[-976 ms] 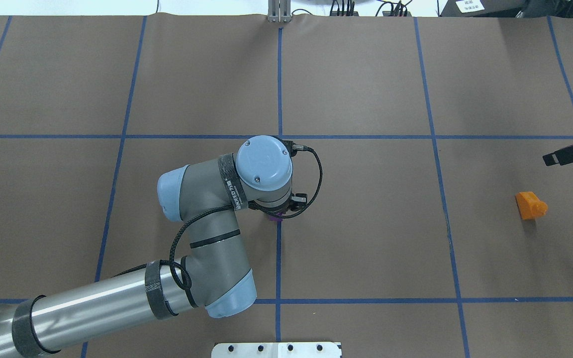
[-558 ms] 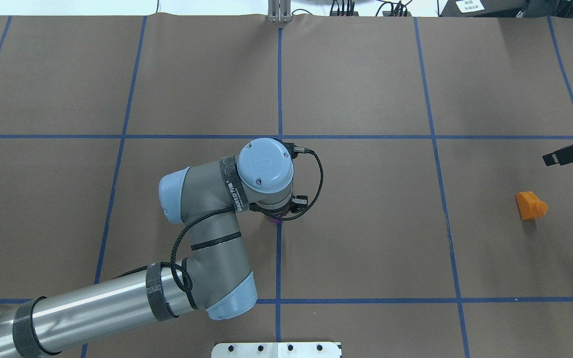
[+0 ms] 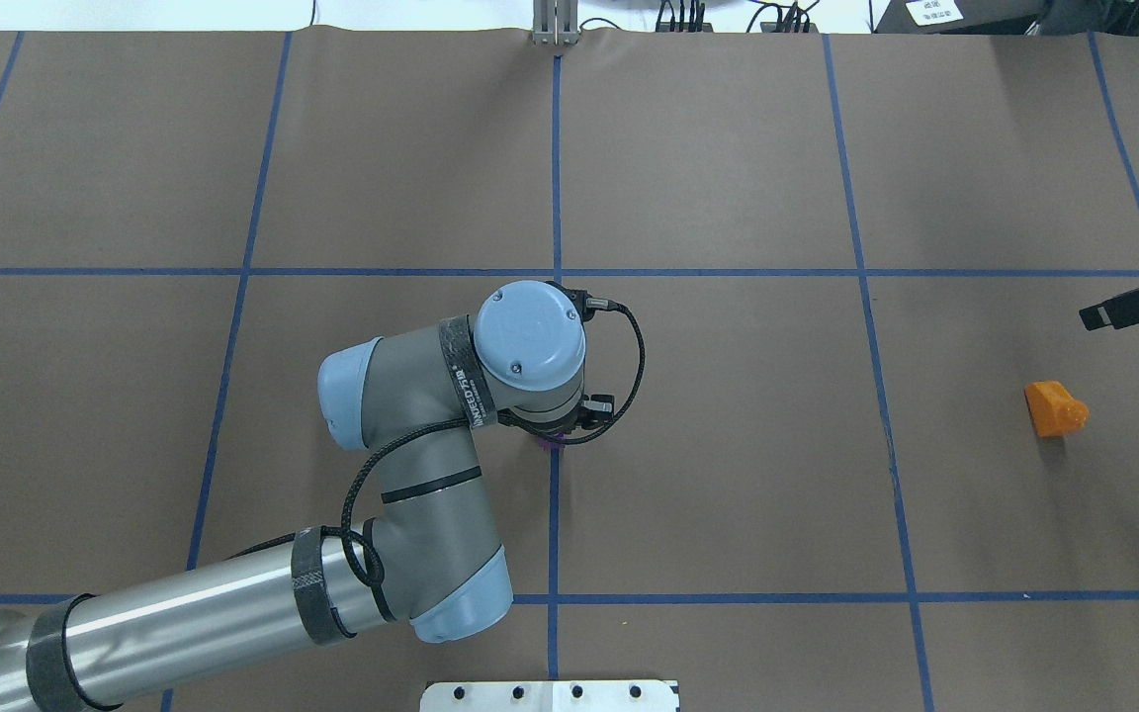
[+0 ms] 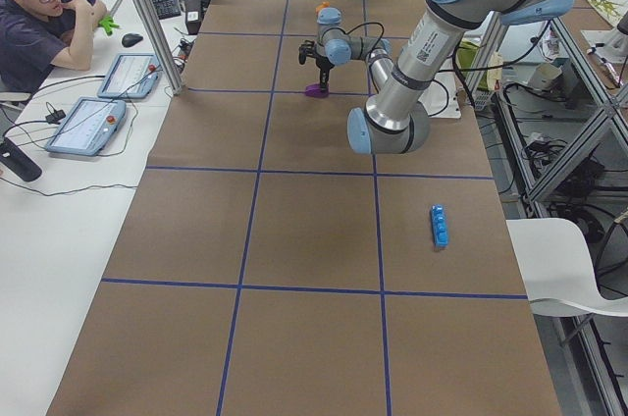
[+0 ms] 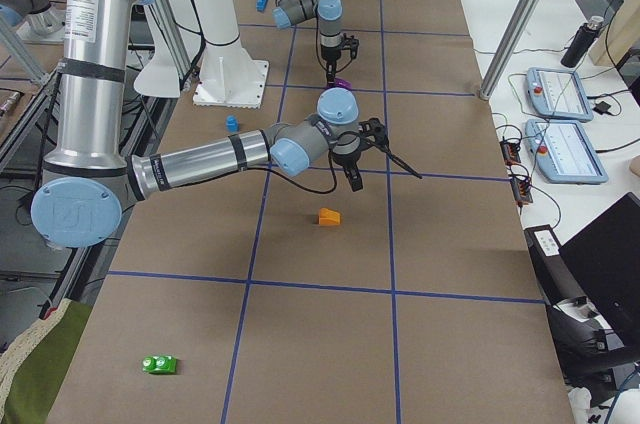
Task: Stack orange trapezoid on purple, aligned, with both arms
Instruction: 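Lower the purple block onto the table and open the left gripper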
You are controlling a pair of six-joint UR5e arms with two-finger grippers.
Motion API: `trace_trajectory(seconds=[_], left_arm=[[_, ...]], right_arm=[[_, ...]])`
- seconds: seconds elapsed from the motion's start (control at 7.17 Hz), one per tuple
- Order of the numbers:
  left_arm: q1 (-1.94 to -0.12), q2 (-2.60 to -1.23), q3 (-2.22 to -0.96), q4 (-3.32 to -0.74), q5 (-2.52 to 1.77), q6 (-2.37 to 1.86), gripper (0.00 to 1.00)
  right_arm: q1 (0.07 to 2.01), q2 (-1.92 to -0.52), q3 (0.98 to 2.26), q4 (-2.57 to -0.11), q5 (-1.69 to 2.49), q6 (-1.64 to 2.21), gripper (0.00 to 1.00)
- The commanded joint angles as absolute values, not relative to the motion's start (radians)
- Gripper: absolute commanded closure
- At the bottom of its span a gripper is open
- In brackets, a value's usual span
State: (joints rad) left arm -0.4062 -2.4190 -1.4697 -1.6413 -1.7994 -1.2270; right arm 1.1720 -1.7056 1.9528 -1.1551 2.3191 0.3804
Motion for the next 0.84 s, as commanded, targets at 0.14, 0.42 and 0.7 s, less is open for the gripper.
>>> trace_trajectory(seconds=[0.14, 0.42, 0.7], left_arm=[[-0.405, -2.419, -1.476, -1.641, -1.799, -1.224, 0.0], [-0.441, -2.408, -1.535, -1.631, -1.802, -1.21, 0.0], [-0.489, -2.284, -1.743, -1.53, -1.807, -1.011, 0.0]], right_arm=[[1.172, -1.706, 1.953, -1.155, 2.318, 0.38, 0.0], [1.172, -1.712, 1.954, -1.154, 2.318, 0.467, 0.0], [1.169, -1.777, 1.957, -1.128, 2.309, 0.514, 0.02]])
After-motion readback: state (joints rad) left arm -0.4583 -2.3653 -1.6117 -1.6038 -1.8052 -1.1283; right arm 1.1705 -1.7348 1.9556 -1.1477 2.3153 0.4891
